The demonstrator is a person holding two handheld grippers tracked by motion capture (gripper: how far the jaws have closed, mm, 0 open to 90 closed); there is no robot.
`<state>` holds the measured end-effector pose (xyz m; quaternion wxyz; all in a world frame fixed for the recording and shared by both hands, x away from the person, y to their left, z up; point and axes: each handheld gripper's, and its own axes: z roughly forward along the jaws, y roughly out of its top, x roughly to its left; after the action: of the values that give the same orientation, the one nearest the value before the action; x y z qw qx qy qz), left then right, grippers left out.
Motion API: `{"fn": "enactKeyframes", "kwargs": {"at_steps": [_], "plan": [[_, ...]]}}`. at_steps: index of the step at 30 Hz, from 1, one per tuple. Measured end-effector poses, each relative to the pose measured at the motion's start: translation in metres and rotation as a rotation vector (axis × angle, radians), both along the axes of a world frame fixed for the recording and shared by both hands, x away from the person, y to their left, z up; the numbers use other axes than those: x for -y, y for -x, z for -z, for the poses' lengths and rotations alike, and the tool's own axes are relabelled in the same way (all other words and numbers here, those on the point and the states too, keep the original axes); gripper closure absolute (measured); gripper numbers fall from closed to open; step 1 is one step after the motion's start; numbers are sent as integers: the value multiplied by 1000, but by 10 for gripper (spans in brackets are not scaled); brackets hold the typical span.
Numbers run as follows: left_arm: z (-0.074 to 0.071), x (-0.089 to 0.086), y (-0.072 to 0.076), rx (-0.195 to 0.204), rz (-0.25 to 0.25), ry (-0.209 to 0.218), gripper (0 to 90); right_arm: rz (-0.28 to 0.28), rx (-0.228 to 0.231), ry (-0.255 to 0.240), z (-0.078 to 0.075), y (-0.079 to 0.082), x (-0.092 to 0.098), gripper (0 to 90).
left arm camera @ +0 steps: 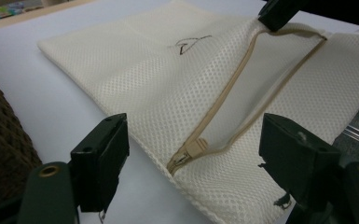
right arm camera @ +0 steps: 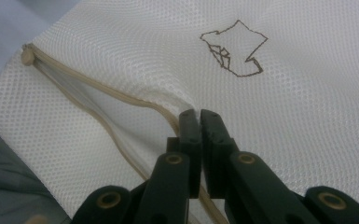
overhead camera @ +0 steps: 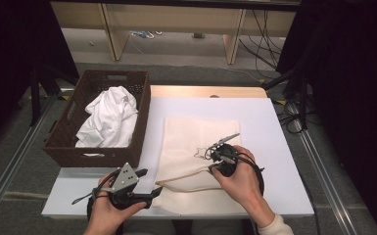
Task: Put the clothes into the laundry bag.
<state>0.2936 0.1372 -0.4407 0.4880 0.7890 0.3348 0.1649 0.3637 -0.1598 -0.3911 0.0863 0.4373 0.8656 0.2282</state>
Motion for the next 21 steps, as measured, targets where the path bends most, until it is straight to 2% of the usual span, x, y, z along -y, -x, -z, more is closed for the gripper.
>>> {"fn": "enactKeyframes", "kwargs": {"at_steps": [2,6,7,9,12,13,19,21], "plan": [[-9,-5,-3,35,0,-9,231,3,9,-7,-2,0,0,888],[-23,-14,-8,67,-40,-6,212,-4,33,-19,-7,-2,1,888],[-27,-17,-12,76,-51,-14,203,14,31,-26,-9,-1,0,888],[-33,-24,-19,85,-76,-21,194,-5,52,-30,-12,-2,2,888],[-40,-33,-30,94,-111,-30,186,8,68,-54,-16,-2,2,888],[-42,-35,-33,93,-131,-32,182,9,63,-46,-19,-1,2,888],[-57,-55,-64,94,-201,-64,168,-3,97,-62,-22,-3,4,888],[-63,-62,-75,93,-230,-65,168,20,82,-80,-24,-1,3,888]]}}
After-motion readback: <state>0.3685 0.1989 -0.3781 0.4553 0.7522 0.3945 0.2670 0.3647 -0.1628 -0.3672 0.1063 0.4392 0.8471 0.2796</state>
